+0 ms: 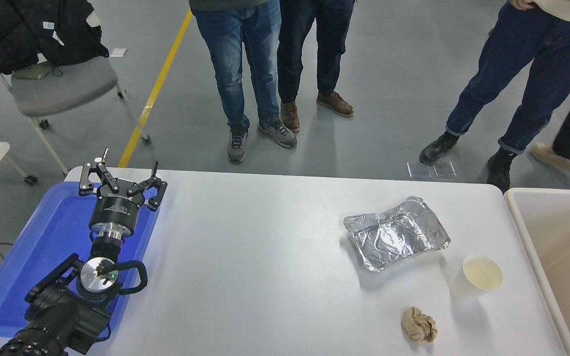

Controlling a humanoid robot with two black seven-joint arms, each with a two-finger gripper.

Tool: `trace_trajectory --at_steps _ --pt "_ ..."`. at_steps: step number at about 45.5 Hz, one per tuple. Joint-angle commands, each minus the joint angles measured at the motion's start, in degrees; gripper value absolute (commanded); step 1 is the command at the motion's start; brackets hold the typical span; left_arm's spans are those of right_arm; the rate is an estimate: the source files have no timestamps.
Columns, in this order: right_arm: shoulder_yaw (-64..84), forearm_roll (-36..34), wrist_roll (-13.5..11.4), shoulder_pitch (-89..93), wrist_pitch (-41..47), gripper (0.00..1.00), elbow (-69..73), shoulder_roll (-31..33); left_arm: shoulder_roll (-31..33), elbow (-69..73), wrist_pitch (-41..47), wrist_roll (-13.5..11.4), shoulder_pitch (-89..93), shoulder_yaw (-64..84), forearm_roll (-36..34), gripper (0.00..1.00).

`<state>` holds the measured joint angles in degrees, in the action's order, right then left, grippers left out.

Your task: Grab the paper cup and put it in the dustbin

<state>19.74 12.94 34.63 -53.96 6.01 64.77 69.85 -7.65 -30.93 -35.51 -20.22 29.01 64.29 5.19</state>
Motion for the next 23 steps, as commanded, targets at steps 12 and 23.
trace_trajectory --at_steps 12,23 --pt "41.4 0.51 0.0 -21.17 4.53 1.0 -1.49 -7.53 0.0 -0.01 0.0 0.0 0.0 -0.04 0.0 1.0" --pt "71.91 1.21 -0.09 -44.54 11.99 1.0 -0.87 -18.43 0.0 -0.01 -0.08 0.0 0.0 -0.04 0.0 1.0"
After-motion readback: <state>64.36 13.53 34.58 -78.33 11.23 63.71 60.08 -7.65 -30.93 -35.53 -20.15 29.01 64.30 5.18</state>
